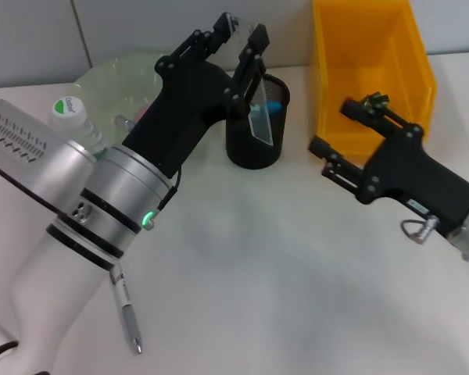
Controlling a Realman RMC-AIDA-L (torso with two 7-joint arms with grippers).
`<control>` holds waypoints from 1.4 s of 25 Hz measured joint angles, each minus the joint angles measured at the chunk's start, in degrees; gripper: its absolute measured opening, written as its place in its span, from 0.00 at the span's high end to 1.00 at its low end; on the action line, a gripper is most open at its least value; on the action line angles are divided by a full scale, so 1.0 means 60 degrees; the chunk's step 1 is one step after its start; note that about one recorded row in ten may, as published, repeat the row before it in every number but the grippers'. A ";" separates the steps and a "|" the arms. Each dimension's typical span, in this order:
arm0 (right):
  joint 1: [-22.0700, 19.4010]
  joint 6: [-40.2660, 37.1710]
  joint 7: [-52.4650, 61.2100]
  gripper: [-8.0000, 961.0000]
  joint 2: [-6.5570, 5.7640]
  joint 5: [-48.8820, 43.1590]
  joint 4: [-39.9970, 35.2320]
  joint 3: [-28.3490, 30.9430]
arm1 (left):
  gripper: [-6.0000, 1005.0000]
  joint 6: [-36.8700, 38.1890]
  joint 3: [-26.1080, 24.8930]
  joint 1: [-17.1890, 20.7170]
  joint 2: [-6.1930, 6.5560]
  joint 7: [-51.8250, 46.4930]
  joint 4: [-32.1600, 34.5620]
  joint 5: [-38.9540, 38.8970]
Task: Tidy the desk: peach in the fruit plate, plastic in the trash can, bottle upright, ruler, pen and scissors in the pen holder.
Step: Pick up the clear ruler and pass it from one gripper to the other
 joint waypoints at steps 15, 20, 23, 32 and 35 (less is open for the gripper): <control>0.1438 0.0440 -0.2465 0.30 0.0058 0.0092 0.2034 0.0998 | 0.53 -0.0729 0.0101 -0.0245 0.0001 0.0691 0.0272 -0.0568; 0.1641 0.0500 -0.2479 0.31 0.0063 0.0093 0.2094 0.1064 | 0.53 -0.0715 0.0178 -0.0215 0.0001 0.0704 0.0279 -0.0568; 0.1785 0.0634 -0.2481 0.31 0.0065 0.0093 0.2182 0.1157 | 0.53 -0.0678 0.0224 -0.0232 0.0001 0.0759 0.0280 -0.0568; 0.1986 0.0757 -0.2487 0.31 0.0064 0.0056 0.2293 0.1386 | 0.52 -0.0639 0.0299 -0.0269 0.0001 0.0944 0.0291 -0.0578; 0.2022 0.0763 -0.2489 0.31 0.0064 0.0029 0.2298 0.1386 | 0.52 -0.0640 0.0302 -0.0269 0.0001 0.0946 0.0270 -0.0578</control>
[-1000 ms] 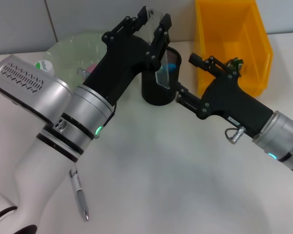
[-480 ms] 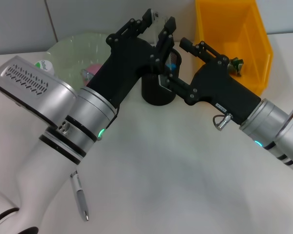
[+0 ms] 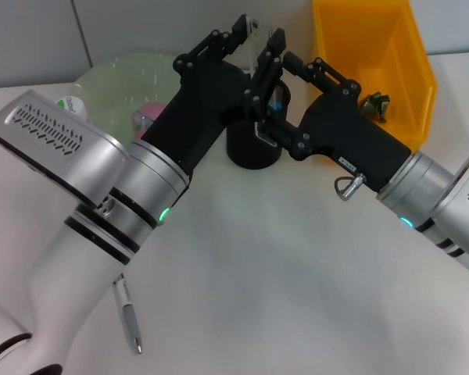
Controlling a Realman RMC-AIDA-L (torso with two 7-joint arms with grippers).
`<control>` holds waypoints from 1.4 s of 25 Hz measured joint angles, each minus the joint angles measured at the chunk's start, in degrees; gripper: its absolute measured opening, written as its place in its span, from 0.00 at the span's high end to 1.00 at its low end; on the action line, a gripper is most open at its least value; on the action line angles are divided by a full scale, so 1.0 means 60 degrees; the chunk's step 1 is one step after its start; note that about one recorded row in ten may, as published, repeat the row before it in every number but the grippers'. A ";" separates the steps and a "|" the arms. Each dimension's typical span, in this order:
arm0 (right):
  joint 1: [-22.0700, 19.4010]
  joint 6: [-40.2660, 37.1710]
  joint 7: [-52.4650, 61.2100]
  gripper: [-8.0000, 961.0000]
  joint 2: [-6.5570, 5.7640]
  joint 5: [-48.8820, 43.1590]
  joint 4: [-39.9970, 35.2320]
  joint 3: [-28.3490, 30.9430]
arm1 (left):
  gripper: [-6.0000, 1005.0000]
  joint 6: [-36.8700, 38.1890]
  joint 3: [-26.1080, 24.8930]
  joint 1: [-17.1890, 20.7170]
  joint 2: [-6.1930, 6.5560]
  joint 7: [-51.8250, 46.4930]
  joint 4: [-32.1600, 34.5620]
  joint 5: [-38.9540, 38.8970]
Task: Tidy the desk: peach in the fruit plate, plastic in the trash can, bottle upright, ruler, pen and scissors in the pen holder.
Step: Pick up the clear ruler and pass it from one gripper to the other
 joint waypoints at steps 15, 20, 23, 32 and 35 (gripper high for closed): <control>0.0153 0.0043 -0.0006 0.40 0.0000 0.0020 0.0022 -0.0002 | 0.50 0.0004 0.0028 -0.0014 0.0000 0.0001 -0.0032 0.0000; 0.0159 0.0044 -0.0006 0.57 0.0000 0.0049 0.0060 -0.0001 | 0.50 0.0009 0.0041 -0.0014 0.0000 0.0001 -0.0016 0.0028; 0.0171 0.0044 -0.0007 0.59 0.0000 0.0053 0.0099 0.0008 | 0.50 0.0009 0.0051 -0.0014 0.0000 0.0001 -0.0015 0.0041; 0.0185 0.0043 -0.0006 0.59 0.0000 0.0057 0.0152 0.0014 | 0.49 0.0009 0.0078 -0.0013 0.0000 0.0001 -0.0035 0.0074; 0.0187 0.0043 -0.0006 0.60 0.0000 0.0057 0.0159 0.0014 | 0.49 0.0009 0.0140 -0.0013 0.0000 0.0001 -0.0035 0.0074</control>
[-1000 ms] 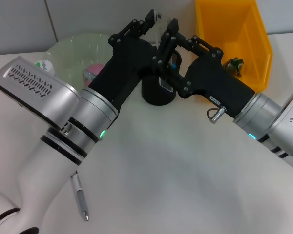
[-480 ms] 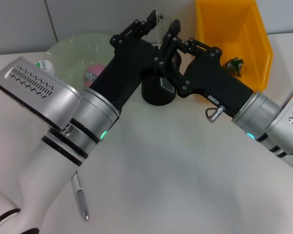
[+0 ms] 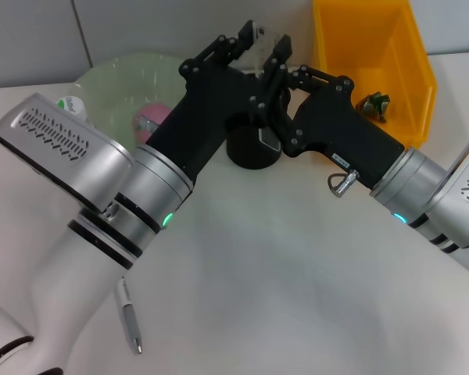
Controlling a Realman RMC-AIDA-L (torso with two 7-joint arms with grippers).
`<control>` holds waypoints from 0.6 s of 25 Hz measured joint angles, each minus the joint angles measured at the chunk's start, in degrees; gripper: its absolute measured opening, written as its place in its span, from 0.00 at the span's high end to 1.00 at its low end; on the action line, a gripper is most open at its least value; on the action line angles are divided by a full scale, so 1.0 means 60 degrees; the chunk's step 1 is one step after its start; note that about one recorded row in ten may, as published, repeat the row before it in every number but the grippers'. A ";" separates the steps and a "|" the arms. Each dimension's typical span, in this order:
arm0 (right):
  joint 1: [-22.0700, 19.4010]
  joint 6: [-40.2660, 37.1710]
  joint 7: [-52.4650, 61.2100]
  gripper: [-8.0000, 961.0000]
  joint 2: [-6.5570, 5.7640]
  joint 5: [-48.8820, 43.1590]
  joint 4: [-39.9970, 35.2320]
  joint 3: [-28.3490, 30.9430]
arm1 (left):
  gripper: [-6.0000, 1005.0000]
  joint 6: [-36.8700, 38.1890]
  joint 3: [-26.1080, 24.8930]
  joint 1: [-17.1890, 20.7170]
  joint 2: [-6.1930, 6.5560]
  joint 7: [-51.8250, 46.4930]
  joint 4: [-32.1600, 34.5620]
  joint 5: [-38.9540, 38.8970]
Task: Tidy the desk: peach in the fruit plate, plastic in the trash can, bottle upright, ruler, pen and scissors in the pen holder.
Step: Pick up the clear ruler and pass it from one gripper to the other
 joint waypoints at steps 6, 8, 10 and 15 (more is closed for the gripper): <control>0.0000 -0.0001 0.0000 0.74 0.0000 -0.0013 0.0000 0.0000 | 0.48 0.0007 0.0049 0.0000 0.0000 0.0000 0.0001 0.0000; 0.0000 0.0000 0.0000 0.78 0.0000 -0.0013 -0.0001 0.0000 | 0.48 0.0009 0.0053 0.0000 0.0000 0.0000 0.0001 -0.0001; 0.0000 -0.0001 0.0011 0.79 0.0000 -0.0009 -0.0003 0.0000 | 0.48 0.0013 0.0053 -0.0001 0.0000 0.0000 -0.0002 0.0000; 0.0045 0.0080 0.0061 0.81 0.0000 -0.0009 0.0014 0.0000 | 0.48 0.0014 0.0052 -0.0001 0.0001 0.0000 -0.0012 -0.0001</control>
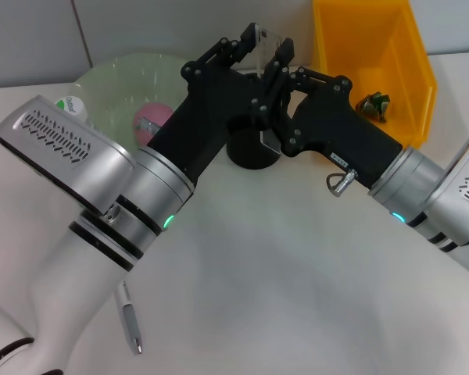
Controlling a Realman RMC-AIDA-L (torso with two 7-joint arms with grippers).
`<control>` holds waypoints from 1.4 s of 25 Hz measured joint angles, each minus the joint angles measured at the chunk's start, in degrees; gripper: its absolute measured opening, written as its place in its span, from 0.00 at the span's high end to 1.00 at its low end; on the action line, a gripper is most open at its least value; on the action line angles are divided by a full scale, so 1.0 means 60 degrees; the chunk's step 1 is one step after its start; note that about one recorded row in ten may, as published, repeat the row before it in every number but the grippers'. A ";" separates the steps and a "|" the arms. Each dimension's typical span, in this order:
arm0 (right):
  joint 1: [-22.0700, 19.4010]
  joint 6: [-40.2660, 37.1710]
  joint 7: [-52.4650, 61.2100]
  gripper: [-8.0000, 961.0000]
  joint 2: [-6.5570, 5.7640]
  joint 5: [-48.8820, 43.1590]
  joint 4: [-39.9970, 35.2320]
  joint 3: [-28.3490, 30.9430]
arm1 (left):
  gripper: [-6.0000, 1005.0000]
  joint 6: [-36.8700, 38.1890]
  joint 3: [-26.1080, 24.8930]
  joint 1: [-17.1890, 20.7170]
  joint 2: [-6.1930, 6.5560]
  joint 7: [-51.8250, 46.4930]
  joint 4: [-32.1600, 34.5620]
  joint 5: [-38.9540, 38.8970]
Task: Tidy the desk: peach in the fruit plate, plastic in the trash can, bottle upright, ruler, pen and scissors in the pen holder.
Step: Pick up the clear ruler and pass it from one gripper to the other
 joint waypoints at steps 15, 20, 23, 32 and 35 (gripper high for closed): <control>0.0028 0.0040 0.0032 0.91 0.0000 -0.0001 0.0072 0.0000 | 0.46 0.0001 0.0019 -0.0014 0.0000 0.0000 -0.0001 -0.0001; 0.0003 0.0040 0.0045 0.96 0.0000 0.0013 0.0072 -0.0001 | 0.46 0.0001 0.0061 -0.0015 0.0003 0.0000 0.0011 -0.0007; -0.0010 0.0038 0.0050 0.97 0.0000 0.0016 0.0074 -0.0001 | 0.46 0.0000 0.0086 -0.0009 0.0003 0.0000 0.0024 -0.0009; -0.0016 0.0038 0.0066 0.98 0.0001 0.0015 0.0088 -0.0004 | 0.45 0.0000 0.0102 -0.0012 -0.0004 -0.0067 0.0065 0.0006; -0.0015 0.0038 0.0068 0.98 0.0001 0.0015 0.0099 0.0018 | 0.45 0.0001 0.0102 0.0006 -0.0001 -0.0075 0.0077 0.0006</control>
